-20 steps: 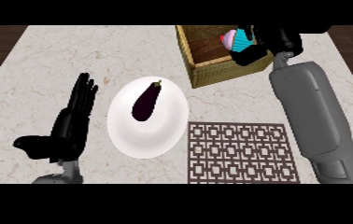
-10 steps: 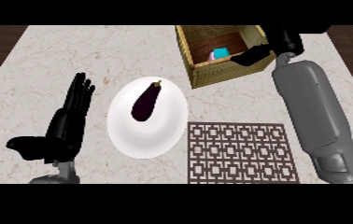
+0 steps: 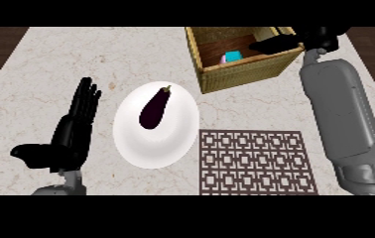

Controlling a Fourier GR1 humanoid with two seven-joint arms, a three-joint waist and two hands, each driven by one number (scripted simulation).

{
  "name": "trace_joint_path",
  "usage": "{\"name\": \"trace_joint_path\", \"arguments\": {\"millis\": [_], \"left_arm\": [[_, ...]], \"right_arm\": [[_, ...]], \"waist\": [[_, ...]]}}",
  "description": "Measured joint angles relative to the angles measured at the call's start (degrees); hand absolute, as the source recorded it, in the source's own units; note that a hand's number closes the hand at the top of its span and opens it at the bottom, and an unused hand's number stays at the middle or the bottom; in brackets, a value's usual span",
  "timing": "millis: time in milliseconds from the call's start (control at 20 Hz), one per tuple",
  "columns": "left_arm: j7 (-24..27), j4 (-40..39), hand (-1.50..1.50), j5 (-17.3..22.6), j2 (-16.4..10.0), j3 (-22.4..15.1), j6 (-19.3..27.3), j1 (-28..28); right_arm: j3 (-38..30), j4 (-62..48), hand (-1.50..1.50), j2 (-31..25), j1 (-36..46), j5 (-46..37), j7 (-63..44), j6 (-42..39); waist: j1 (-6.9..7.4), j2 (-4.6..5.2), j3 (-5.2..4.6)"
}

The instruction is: Pick the cupcake from the placemat and place it in the basket

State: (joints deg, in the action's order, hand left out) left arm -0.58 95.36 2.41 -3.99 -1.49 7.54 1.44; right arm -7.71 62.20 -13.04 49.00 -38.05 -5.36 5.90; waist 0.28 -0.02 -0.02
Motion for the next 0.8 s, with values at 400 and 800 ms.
{"name": "trace_joint_path", "arguments": {"millis": [400, 800], "left_arm": [[0.59, 0.86, 0.00, 0.34, -0.59, 0.71, -1.01, -1.80], [0.07, 0.90, 0.00, -0.07, 0.01, 0.42, -0.86, -1.15]], "right_arm": [[-5.51, 5.79, -1.50, -5.85, -1.22, 2.91, -3.91, -1.10], [-14.55, 5.57, -1.50, -13.52, -1.50, 13.38, -1.93, -7.12]], "waist": [[-0.25, -0.08, 0.02], [-0.25, -0.02, 0.02]]}}
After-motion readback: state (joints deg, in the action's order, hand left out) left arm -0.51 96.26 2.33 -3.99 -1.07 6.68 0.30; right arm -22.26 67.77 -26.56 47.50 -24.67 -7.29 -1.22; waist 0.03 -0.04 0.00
